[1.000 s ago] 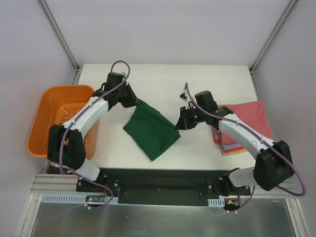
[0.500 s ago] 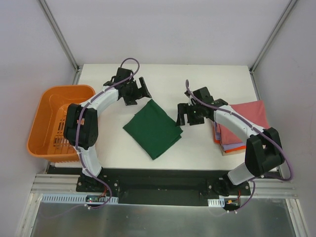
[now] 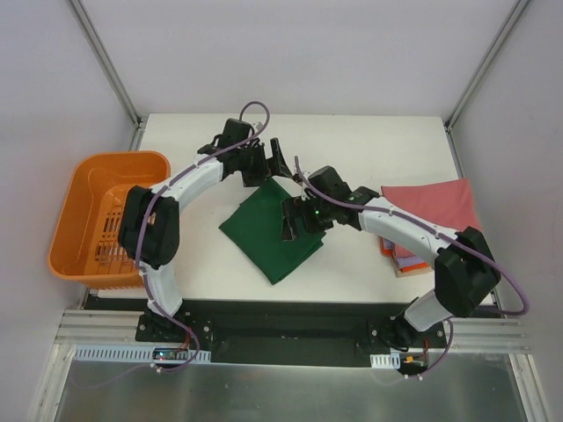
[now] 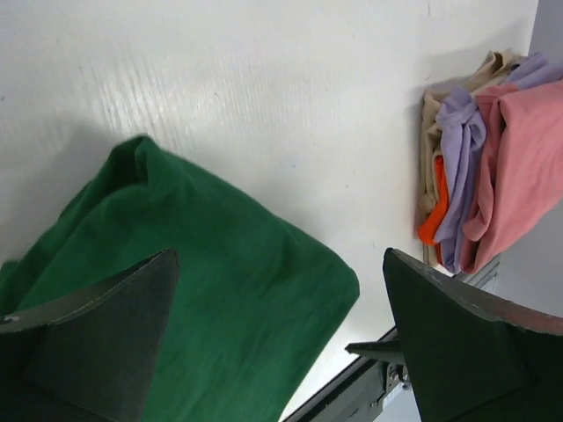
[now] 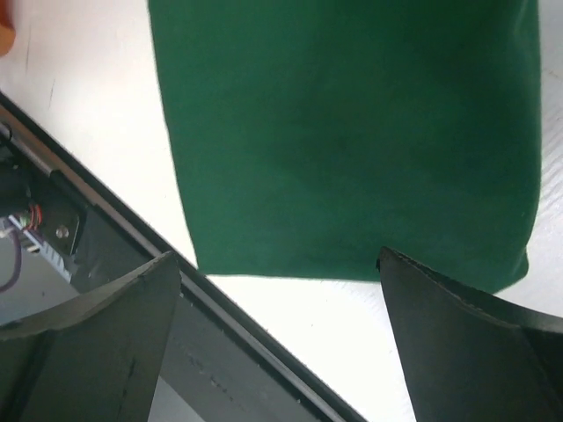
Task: Fold and stack the t-shirts
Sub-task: Fold the long partially folded tshirt into a neat square
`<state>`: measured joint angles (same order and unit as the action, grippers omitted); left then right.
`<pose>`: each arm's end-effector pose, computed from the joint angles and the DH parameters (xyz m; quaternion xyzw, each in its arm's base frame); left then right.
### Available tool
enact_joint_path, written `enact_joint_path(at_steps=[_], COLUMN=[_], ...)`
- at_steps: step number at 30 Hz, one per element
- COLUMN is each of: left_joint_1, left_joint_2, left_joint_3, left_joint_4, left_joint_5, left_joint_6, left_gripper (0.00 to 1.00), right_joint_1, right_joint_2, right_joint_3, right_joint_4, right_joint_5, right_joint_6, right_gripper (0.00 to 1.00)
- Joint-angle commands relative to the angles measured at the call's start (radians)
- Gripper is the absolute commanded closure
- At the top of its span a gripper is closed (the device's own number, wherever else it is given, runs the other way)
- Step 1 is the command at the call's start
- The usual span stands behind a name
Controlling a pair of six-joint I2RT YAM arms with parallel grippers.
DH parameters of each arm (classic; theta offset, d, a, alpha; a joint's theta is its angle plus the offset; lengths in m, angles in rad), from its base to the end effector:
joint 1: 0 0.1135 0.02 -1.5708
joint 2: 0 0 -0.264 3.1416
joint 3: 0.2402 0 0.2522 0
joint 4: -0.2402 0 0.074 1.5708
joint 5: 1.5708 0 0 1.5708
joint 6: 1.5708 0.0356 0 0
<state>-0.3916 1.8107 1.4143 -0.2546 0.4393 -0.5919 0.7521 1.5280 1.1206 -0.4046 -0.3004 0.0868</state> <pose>0.3791 -0.1729 0.2663 0.0088 0.8799 -0.3767 0.2897 0.2350 0.2343 0.2569 -0.3523 0.8500 0.2761 0.2778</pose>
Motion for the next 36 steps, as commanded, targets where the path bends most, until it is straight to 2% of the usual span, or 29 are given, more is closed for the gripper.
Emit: enact_joint_path(at_steps=[1, 7, 11, 16, 21, 25, 29, 33, 36], left_joint_1=[0.007, 0.014, 0.017, 0.025, 0.019, -0.001, -0.001, -0.001, -0.001], left_joint_2=[0.139, 0.321, 0.361, 0.233, -0.005, -0.186, -0.284, -0.364, -0.454], left_joint_3=[0.092, 0.169, 0.157, -0.023, -0.296, -0.425, -0.404, -0.367, -0.391], left_joint_4=[0.044, 0.037, 0.029, 0.002, 0.002, 0.008, 0.005, -0.011, -0.031], left_joint_5=[0.042, -0.03, -0.042, -0.157, -0.244, -0.335, -0.389, -0.376, -0.407], left_joint_6=[-0.051, -0.071, -0.083, -0.092, -0.166, -0.22, -0.183, -0.134, -0.112], left_gripper=[0.01, 0.01, 0.01, 0.01, 0.01, 0.01, 0.01, 0.01, 0.01], right_joint_1=[-0.014, -0.057, -0.108, -0.172, -0.197, -0.194, -0.174, -0.168, -0.172], right_joint_2=[0.079, 0.193, 0.257, 0.345, 0.382, 0.302, 0.108, -0.11, -0.239], right_joint_3=[0.004, 0.028, 0.028, 0.073, 0.198, 0.265, 0.265, 0.158, 0.001], right_joint_4=[0.066, -0.003, -0.008, -0.034, -0.121, -0.195, -0.23, -0.163, -0.012], right_joint_5=[0.032, 0.13, 0.149, 0.171, 0.271, 0.337, 0.444, 0.495, 0.445], right_joint_6=[0.039, 0.06, 0.034, -0.027, -0.122, -0.156, -0.147, -0.049, -0.015], right_gripper=[0.03, 0.03, 0.02, 0.02, 0.02, 0.02, 0.01, 0.04, 0.04])
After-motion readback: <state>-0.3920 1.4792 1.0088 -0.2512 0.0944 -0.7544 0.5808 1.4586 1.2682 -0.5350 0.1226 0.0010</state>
